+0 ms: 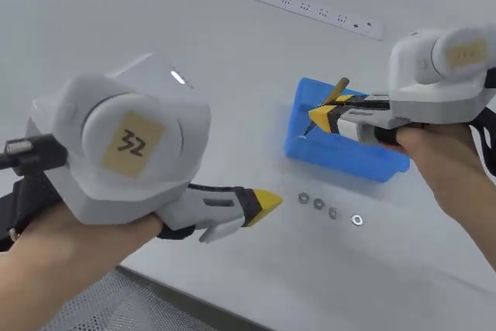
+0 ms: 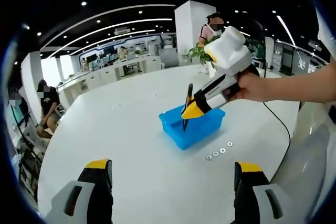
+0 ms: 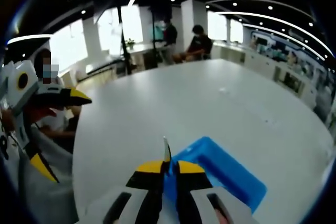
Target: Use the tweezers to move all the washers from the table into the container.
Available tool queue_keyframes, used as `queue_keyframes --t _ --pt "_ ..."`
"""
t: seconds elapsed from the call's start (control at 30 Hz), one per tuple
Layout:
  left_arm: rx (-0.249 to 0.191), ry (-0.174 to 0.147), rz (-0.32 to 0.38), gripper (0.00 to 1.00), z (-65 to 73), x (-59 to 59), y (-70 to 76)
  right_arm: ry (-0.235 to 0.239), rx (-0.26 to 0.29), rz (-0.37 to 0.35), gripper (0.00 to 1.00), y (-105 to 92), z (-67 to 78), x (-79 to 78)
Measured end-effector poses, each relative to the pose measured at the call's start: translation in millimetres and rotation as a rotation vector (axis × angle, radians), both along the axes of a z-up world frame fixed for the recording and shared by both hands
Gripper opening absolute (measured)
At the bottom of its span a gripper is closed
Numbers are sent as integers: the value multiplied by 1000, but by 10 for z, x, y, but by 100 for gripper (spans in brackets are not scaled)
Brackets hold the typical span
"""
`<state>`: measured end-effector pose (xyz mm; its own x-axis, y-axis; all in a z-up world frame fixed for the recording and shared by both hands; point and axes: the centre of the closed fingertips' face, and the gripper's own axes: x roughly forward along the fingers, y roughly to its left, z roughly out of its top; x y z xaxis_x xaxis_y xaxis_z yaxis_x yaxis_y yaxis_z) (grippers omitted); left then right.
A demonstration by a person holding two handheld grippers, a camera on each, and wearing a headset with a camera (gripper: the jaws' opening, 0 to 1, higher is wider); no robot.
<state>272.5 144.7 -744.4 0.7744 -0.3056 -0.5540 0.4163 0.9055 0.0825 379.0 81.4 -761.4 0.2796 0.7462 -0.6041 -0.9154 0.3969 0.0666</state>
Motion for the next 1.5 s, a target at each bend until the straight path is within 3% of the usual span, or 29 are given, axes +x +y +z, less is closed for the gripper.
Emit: queue_keyframes --t 0.13,0.3,0.57,0.73,1.1,1.2,1.5 --pt "13 13 -19 99 -36 -44 -8 -11 24 -7 5 -51 150 -143" --pt "10 27 -22 99 -69 -74 -6 7 34 -16 5 -99 165 -334" --pt "21 36 -13 99 -87 -88 29 81 0 -20 5 -165 -136 -603" --pt "32 41 -19 99 -101 -87 20 99 -34 -21 5 -201 -320 -626" --pt "37 48 -31 99 -124 -93 -11 108 -76 -26 5 -249 -533 -595" --pt "43 50 -33 99 -134 -96 -12 122 -70 -29 5 -249 -564 -585" --pt "48 57 -35 99 -159 -101 -5 99 -73 -27 5 -249 -573 -568"
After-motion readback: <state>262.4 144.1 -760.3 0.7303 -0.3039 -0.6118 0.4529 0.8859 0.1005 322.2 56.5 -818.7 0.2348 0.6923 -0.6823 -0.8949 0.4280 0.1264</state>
